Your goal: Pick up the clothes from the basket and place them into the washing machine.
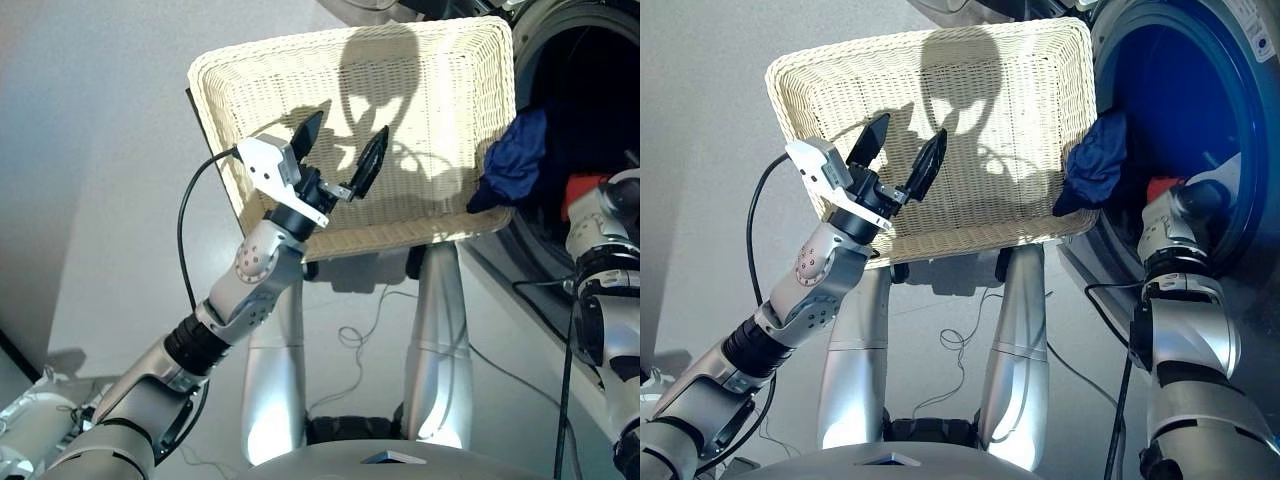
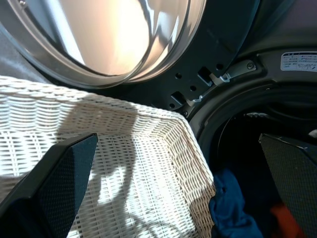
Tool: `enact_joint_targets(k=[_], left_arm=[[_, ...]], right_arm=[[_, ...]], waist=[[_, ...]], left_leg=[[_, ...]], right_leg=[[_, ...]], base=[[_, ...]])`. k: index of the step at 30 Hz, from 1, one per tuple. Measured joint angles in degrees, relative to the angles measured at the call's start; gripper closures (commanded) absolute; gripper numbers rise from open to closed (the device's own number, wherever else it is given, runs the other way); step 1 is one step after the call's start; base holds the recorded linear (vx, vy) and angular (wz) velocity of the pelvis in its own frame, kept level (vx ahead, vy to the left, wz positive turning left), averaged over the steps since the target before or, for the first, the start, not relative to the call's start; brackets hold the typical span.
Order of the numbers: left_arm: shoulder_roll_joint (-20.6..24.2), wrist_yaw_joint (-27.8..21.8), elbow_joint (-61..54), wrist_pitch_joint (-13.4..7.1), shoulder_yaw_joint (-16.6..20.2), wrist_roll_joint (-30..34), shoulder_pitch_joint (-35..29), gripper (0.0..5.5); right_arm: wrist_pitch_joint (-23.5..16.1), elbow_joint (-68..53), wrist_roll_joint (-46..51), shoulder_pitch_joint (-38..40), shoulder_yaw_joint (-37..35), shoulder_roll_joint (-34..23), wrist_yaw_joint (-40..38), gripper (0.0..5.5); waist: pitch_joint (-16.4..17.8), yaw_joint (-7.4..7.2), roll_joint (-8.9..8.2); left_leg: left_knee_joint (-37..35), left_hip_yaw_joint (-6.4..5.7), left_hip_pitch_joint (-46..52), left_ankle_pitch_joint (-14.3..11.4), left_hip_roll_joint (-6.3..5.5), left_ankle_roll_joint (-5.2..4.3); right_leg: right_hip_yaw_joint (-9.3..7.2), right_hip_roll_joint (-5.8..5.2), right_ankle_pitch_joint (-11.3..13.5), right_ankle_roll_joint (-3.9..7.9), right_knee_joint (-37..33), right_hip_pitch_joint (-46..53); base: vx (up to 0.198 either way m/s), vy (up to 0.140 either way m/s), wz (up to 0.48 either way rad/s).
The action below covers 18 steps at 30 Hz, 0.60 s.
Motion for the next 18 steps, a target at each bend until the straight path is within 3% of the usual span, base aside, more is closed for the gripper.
enact_joint_targets(k=[2,12,13,14,18], left_arm=[[0.1,0.0,0.0,0.0,0.1,-0.1,0.1,0.00],[0.5,-1.2,-0.3,0.0,0.1,-2.2,0.5,0.00],[0.7,-1.4,-0.3,0.0,0.1,-2.3,0.6,0.00],[0.8,-1.6,-0.3,0.0,0.1,-2.4,0.7,0.00],[1.1,-2.5,-0.3,0.0,0.1,-2.5,0.7,0.00]], right_arm=[[-2.9,-0.2,3.6,-1.7,-1.4,-0.1,0.0,5.50],[-8.3,-0.7,18.7,-3.7,-4.4,-0.4,6.2,5.50],[-8.5,-0.7,19.3,-3.9,-4.4,-0.4,6.7,3.34],[-8.8,-0.7,19.5,-3.9,-4.4,-0.4,7.1,0.00],[-9.2,-0.7,19.5,-4.3,-4.4,-0.4,8.8,0.00]], waist=[[0.0,0.13,0.01],[0.0,1.29,0.05],[0.0,1.32,0.06],[0.0,1.34,0.07],[0.0,1.46,0.08]], left_leg=[[0.3,0.00,-0.1,-0.1,0.02,-0.06],[2.3,0.13,0.1,-0.7,0.25,-0.04],[2.6,0.15,0.1,-0.7,0.30,-0.04],[2.7,0.19,0.1,-0.8,0.28,0.01],[2.9,0.33,0.1,-0.8,0.38,0.03]], right_leg=[[0.13,0.03,-0.2,0.03,0.5,-0.2],[0.59,0.17,-0.6,0.07,2.4,-0.2],[0.78,0.19,-0.6,0.07,2.6,-0.2],[0.77,0.21,-0.7,0.10,2.7,-0.3],[0.93,0.30,-0.6,-0.03,2.9,-0.3]], base=[[0.000,0.000,0.000],[0.000,0.000,0.000],[0.000,0.000,0.000],[0.000,0.000,0.000],[0.000,0.000,0.000]])
